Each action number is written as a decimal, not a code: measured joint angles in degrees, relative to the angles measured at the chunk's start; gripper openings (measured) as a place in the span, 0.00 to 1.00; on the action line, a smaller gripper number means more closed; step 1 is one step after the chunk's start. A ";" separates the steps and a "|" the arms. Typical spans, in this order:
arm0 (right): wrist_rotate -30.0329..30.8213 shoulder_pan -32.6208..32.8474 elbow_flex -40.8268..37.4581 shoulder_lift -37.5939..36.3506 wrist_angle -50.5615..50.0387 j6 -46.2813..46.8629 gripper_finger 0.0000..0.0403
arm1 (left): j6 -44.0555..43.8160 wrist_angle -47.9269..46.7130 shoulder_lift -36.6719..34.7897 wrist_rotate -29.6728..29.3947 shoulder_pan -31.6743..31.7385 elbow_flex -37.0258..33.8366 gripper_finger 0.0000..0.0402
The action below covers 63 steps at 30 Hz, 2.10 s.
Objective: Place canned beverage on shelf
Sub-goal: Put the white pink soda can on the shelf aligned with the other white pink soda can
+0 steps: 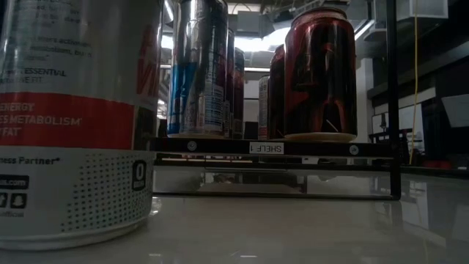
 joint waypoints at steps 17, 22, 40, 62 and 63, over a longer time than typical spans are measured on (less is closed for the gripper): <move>9.55 -0.09 0.00 0.21 -2.84 1.51 0.74 | -6.75 3.88 -0.02 -4.58 -2.61 0.00 0.76; 9.35 -0.09 0.00 0.21 -2.66 1.51 0.74 | -6.29 3.83 -0.02 -5.51 -1.83 0.00 0.76; 7.34 -0.07 0.04 0.28 -2.34 -1.47 0.74 | -4.44 3.58 -0.02 -6.05 -0.17 0.00 0.76; 5.27 0.36 0.04 -7.20 -13.07 -0.02 0.74 | -6.56 5.96 0.05 -5.85 -1.67 0.00 0.76; 5.26 0.33 0.04 -7.51 -13.61 -0.02 0.74 | -6.51 6.45 0.17 -5.93 -1.56 0.00 0.76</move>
